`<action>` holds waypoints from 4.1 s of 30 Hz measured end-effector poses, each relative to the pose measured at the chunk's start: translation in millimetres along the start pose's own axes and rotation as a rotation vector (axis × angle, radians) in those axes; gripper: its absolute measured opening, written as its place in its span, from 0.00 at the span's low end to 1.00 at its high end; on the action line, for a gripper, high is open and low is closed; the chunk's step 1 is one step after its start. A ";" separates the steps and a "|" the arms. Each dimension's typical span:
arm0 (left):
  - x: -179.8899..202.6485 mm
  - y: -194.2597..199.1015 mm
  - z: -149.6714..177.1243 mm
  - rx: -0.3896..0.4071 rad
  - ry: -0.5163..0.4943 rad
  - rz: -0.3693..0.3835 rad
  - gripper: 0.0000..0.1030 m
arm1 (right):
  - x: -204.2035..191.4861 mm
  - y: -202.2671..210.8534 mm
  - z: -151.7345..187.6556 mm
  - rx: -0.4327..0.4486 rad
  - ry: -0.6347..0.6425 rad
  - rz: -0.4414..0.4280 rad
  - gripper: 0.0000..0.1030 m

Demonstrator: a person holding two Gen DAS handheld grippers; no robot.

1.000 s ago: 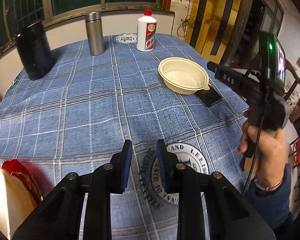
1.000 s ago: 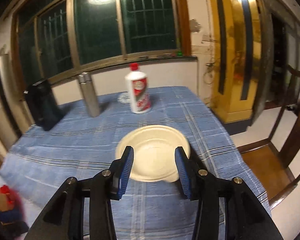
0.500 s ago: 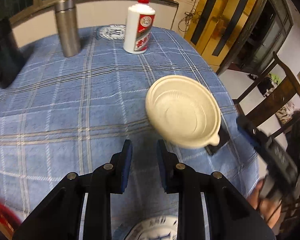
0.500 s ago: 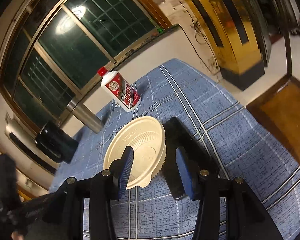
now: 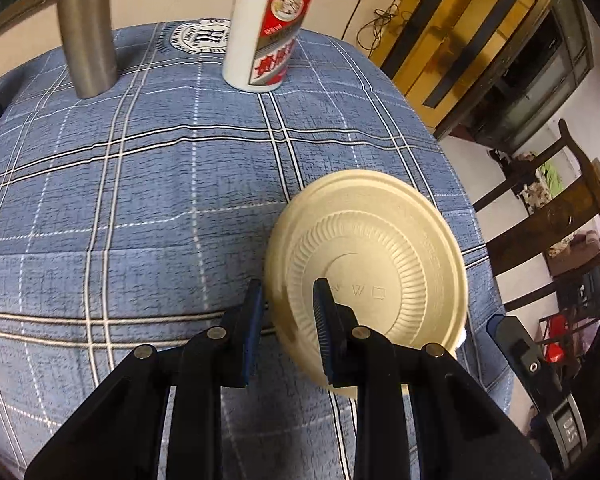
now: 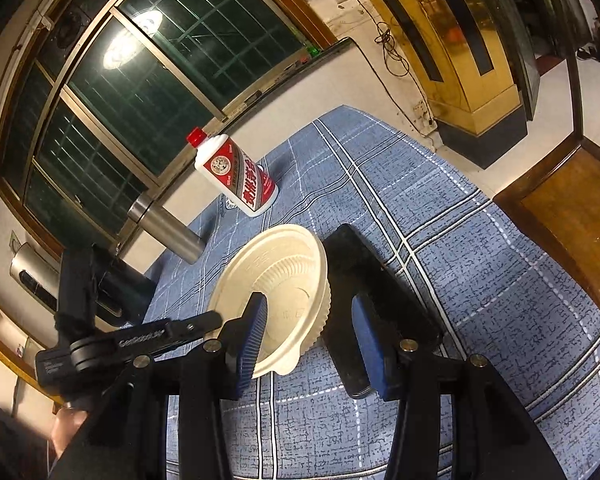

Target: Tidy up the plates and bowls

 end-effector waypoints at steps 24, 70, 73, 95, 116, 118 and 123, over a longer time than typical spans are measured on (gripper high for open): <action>-45.2 46.1 46.5 0.027 0.030 -0.015 0.09 | -32.0 -35.4 32.6 -0.189 0.122 -0.045 0.13; -177.0 181.1 229.6 0.201 0.039 -0.129 0.13 | -190.7 65.6 186.0 -0.293 0.435 -0.237 0.14; -177.4 176.7 229.8 0.209 0.033 -0.138 0.13 | -188.4 61.7 188.7 -0.305 0.420 -0.222 0.16; -169.2 175.3 232.9 0.315 -0.062 -0.193 0.14 | -200.5 70.9 190.6 -0.240 0.482 -0.145 0.18; -172.2 210.4 237.1 0.417 -0.053 -0.202 0.14 | -227.2 87.5 183.7 -0.197 0.531 -0.169 0.18; -174.0 216.3 237.0 0.430 -0.045 -0.199 0.14 | -232.2 91.0 183.3 -0.190 0.543 -0.171 0.18; -179.3 230.0 234.6 0.467 -0.029 -0.208 0.14 | -248.3 95.3 182.2 -0.176 0.583 -0.169 0.18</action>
Point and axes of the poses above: each gripper's, at about its wrist camera, not at the fingertips, and y roughly against the way its jaws point, x to its right, z to its underside, the point moved 2 cm from there along -y, roughly the way its jaws point, and after that the axes turned 11 degrees about y, right-handed, at the moved point
